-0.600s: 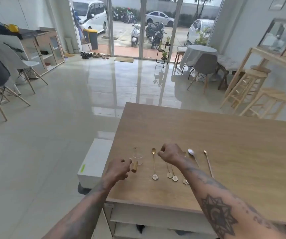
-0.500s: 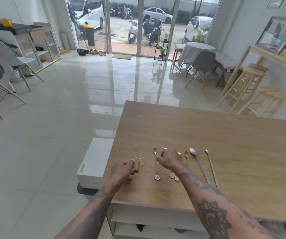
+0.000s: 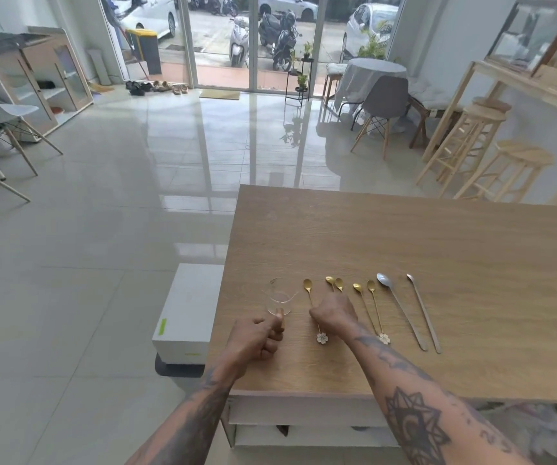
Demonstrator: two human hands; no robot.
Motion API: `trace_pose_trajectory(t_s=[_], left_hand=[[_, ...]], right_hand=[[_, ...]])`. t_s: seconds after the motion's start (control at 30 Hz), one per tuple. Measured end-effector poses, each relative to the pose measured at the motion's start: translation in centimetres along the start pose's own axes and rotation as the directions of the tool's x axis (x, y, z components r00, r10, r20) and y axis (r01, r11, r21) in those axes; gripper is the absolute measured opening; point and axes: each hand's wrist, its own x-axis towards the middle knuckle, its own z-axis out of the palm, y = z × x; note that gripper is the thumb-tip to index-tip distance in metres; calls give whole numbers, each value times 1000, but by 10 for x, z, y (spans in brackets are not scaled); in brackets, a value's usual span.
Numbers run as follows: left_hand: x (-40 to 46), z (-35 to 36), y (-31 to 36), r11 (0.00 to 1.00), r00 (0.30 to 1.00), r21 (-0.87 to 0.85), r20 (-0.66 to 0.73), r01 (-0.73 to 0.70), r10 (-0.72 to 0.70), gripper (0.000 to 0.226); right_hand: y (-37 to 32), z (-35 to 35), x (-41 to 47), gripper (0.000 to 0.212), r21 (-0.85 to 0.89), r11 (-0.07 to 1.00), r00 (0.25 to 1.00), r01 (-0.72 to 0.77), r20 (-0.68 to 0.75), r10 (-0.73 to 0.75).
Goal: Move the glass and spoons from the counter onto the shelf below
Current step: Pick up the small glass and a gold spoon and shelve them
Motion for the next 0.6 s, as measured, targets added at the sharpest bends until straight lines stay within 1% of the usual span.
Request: trace_pose_trajectory(t_s=[0.1, 0.23, 0.33, 0.37, 0.43, 0.5, 0.57, 0.6], left_hand=[[2, -1, -2, 1000, 1000, 11, -2, 0, 0, 23], [1, -2, -6, 998, 999, 39, -13, -50, 51, 21], [-7, 4, -5, 993, 995, 72, -13, -96, 97, 31], [-11, 9, -3, 991, 993, 76, -16, -113, 115, 33], [-21, 20, 4, 986, 988, 69, -21, -150, 152, 29], [-33, 32, 13, 980, 981, 59, -21, -192, 193, 23], [-44, 44, 20, 971, 972, 52, -22, -234, 235, 21], [-50, 50, 23, 967, 967, 48, -27, -250, 251, 21]], right_hand=[[3, -2, -5, 34, 77, 997, 1000, -13, 21, 11], [11, -12, -16, 18, 163, 986, 999, 25, 42, -32], [18, -28, -26, 26, 227, 973, 997, 34, 62, -49], [21, -35, -29, 22, 264, 964, 997, 34, 54, -50], [27, -50, -35, 15, 308, 950, 998, 59, 19, -68], [32, -66, -41, 18, 332, 939, 995, 92, -6, -96], [39, -82, -46, 31, 360, 926, 993, 116, -16, -119], [43, -90, -49, 33, 370, 920, 991, 130, -21, -132]])
